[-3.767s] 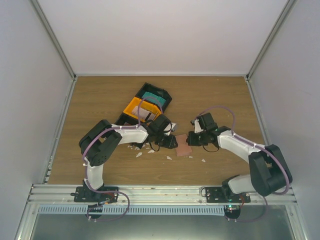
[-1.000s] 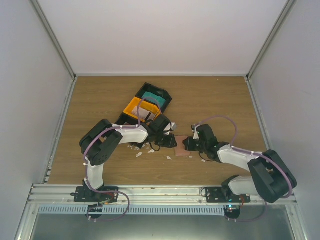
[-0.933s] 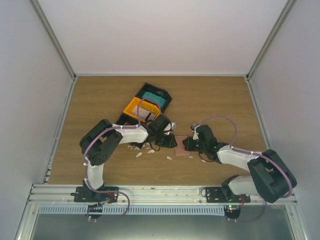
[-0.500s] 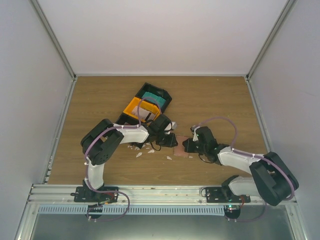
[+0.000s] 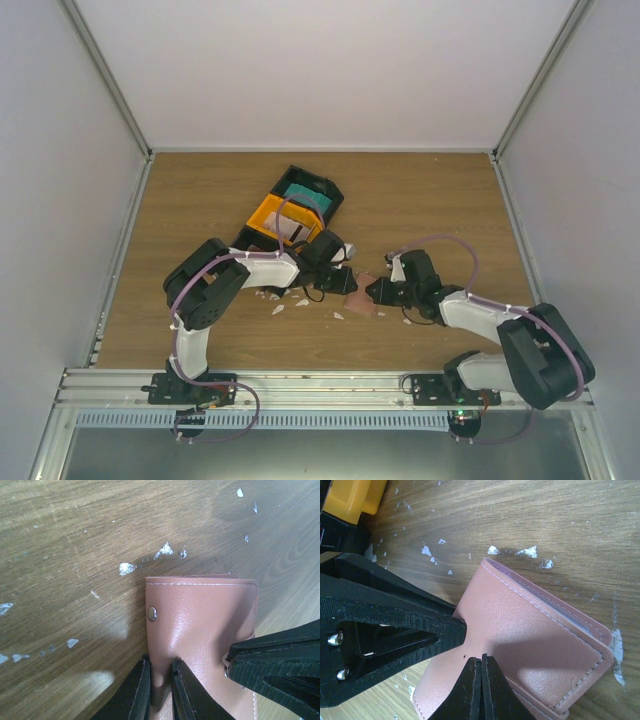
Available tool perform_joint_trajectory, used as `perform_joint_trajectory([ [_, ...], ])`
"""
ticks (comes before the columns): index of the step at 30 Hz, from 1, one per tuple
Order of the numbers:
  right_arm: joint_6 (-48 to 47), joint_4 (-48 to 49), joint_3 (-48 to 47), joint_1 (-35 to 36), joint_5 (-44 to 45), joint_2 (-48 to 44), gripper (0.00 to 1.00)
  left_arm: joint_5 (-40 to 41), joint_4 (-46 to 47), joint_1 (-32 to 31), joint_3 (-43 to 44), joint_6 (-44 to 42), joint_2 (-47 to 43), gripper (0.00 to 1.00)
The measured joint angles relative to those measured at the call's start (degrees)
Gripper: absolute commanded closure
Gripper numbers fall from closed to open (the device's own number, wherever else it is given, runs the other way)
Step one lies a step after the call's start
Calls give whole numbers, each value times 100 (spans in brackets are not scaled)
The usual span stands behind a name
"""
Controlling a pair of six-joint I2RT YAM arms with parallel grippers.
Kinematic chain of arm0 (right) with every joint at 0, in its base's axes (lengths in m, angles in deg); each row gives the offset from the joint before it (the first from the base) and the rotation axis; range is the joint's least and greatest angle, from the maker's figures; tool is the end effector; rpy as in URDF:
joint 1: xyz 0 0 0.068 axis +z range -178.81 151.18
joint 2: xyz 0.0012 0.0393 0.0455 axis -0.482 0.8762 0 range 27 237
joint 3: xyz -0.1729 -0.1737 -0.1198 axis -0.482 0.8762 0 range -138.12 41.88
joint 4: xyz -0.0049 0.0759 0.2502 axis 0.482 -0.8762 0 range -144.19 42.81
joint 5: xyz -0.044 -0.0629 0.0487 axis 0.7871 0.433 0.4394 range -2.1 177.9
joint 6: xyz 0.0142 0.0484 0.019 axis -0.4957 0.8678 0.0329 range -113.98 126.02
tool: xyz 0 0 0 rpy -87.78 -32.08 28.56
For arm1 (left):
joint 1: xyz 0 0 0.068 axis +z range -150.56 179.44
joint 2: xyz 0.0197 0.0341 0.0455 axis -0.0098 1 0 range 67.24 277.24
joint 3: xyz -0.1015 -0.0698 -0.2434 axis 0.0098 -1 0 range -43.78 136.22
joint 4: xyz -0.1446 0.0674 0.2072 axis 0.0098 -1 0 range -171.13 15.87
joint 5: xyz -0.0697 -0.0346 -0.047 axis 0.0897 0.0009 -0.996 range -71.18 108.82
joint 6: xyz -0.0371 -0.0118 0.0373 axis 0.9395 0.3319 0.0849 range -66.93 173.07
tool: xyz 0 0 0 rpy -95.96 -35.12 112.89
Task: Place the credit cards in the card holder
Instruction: Close the card holder at the center of the board.
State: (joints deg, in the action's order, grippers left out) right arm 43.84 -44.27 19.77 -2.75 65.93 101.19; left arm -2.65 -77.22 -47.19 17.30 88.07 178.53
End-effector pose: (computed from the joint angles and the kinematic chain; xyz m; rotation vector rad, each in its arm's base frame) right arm 0.1882 0.1068 0.1301 0.0787 2.5826 0.9321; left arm 0.2535 -0.2873 0.1237 0.4469 2.6960 -0.9825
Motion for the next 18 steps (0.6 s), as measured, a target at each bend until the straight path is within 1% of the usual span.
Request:
perform_joint_trajectory([
  [8, 22, 470, 284, -2, -48, -39, 99, 0, 9, -2, -2, 17, 0, 87],
  [13, 20, 588, 363, 2, -39, -68, 99, 0, 13, -4, -2, 46, 2, 88],
  [18, 17, 686, 466, 140, 173, -146, 99, -7, 42, -4, 0, 59, 11, 88],
])
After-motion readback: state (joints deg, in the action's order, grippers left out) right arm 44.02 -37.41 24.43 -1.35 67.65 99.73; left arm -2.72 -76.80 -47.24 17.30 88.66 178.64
